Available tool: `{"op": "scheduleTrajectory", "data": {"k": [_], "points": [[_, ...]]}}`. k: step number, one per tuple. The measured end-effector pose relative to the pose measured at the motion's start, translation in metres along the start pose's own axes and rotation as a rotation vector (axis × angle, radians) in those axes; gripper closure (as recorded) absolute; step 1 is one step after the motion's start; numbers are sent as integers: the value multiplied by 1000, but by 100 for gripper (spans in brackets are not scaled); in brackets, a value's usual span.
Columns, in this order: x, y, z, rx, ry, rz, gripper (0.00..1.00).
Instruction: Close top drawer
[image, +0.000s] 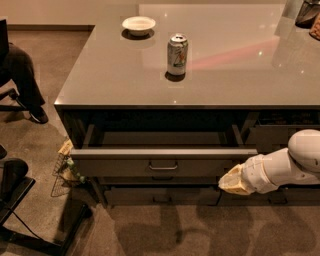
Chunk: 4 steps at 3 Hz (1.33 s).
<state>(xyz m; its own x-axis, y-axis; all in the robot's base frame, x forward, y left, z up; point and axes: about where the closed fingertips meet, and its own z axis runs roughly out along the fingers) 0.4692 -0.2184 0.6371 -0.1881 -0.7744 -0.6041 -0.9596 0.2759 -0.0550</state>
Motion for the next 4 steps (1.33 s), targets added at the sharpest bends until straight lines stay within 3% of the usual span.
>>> {"op": "scheduleTrajectory", "data": {"k": [1, 2, 3, 4], "points": [[6, -27, 4, 31, -38, -9, 100], [15, -82, 4, 93, -81, -15, 100], [15, -88, 2, 102, -83, -17, 100], [16, -134, -12, 154, -76, -23, 100]]}}
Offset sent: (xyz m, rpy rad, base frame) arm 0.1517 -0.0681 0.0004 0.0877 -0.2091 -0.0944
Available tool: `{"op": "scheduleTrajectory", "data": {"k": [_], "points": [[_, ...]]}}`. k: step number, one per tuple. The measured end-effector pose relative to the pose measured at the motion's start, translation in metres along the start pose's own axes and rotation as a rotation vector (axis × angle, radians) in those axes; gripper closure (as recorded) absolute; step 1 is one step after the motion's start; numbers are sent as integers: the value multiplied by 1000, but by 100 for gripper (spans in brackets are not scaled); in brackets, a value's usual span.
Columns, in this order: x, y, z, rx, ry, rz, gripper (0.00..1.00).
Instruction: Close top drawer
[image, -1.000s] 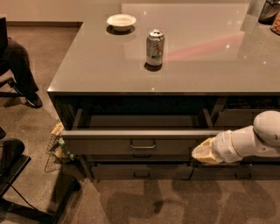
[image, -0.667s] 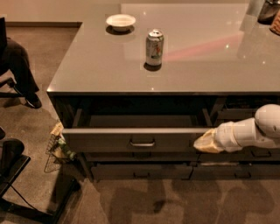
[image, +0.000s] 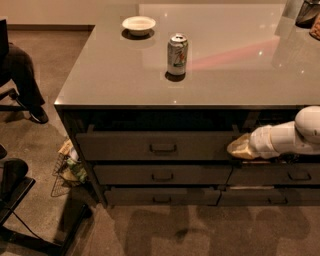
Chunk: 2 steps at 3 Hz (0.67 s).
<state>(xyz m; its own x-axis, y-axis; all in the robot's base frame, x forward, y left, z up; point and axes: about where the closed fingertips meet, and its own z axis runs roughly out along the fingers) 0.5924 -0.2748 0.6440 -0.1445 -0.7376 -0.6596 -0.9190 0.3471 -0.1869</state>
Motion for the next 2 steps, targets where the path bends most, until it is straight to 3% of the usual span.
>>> {"op": "scheduleTrajectory", "data": {"k": [1, 2], "points": [[-8, -20, -9, 37, -7, -17, 100], [0, -32, 4, 35, 11, 6, 100]]}}
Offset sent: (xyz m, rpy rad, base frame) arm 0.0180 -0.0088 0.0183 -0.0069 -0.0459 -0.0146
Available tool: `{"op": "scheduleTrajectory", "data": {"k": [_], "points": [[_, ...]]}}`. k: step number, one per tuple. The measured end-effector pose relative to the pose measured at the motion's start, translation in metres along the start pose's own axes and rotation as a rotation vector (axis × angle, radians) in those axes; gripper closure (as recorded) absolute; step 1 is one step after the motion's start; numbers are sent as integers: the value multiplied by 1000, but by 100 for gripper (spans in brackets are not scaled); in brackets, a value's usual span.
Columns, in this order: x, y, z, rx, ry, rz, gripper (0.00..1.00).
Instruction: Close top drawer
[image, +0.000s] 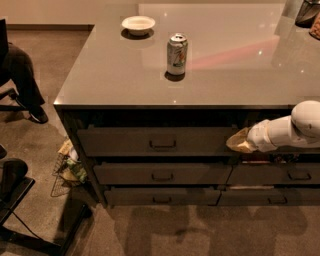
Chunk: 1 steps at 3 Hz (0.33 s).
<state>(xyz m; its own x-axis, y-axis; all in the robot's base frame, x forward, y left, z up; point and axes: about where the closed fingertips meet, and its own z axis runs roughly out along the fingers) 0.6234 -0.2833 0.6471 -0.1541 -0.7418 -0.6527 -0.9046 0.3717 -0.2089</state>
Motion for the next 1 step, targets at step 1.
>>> {"op": "scheduleTrajectory", "data": {"k": [1], "points": [[0, 0, 0, 0, 0, 0, 100]]}}
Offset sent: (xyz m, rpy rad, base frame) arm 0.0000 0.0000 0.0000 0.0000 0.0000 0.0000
